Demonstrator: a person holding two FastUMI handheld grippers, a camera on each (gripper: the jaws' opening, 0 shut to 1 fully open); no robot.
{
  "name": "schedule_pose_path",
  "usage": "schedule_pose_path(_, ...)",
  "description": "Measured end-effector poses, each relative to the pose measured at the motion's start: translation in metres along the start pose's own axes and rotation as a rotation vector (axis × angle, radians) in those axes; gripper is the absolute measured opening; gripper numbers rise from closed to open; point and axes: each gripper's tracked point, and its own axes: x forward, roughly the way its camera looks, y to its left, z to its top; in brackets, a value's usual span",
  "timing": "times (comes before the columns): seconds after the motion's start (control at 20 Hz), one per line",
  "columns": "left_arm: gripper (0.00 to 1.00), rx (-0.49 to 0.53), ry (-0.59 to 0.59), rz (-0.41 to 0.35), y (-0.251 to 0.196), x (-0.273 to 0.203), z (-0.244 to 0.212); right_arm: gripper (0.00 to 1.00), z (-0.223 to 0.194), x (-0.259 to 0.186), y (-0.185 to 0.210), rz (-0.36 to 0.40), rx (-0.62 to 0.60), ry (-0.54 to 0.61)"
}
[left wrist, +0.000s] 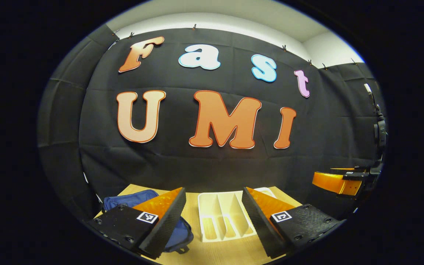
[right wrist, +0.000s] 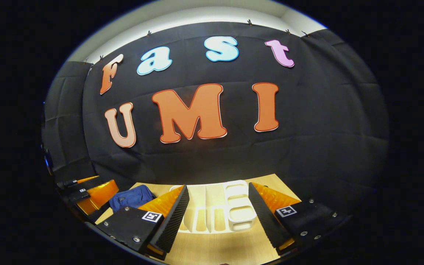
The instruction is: Open the schoolbag, grab two books from the bookshelf and put them into the schoolbag.
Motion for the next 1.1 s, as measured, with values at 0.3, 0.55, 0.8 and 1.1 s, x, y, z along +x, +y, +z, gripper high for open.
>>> schedule_pose_path(0.3, 0.95, 0.011, 0.004, 0.021, 0.005, 0.003, 0.002, 0.97, -0.005, -0.008, -0.003, 0.019, 0.024, 0.010)
schedule_pose_path(0.55, 0.95, 0.031, 0.003, 0.026, 0.006, 0.002, 0.006, 0.97, -0.004, -0.009, -0.007, 0.023, 0.021, 0.006)
schedule_pose_path(0.8, 0.95, 0.047, 0.000, 0.013, 0.000, 0.001, 0.007, 0.97, -0.006, -0.004, -0.009, 0.038, 0.037, 0.017)
schedule_pose_path(1.1, 0.95, 0.060, -0.002, 0.019, -0.001, 0.001, 0.010, 0.96, -0.006, -0.003, -0.006, 0.056, 0.028, 0.019)
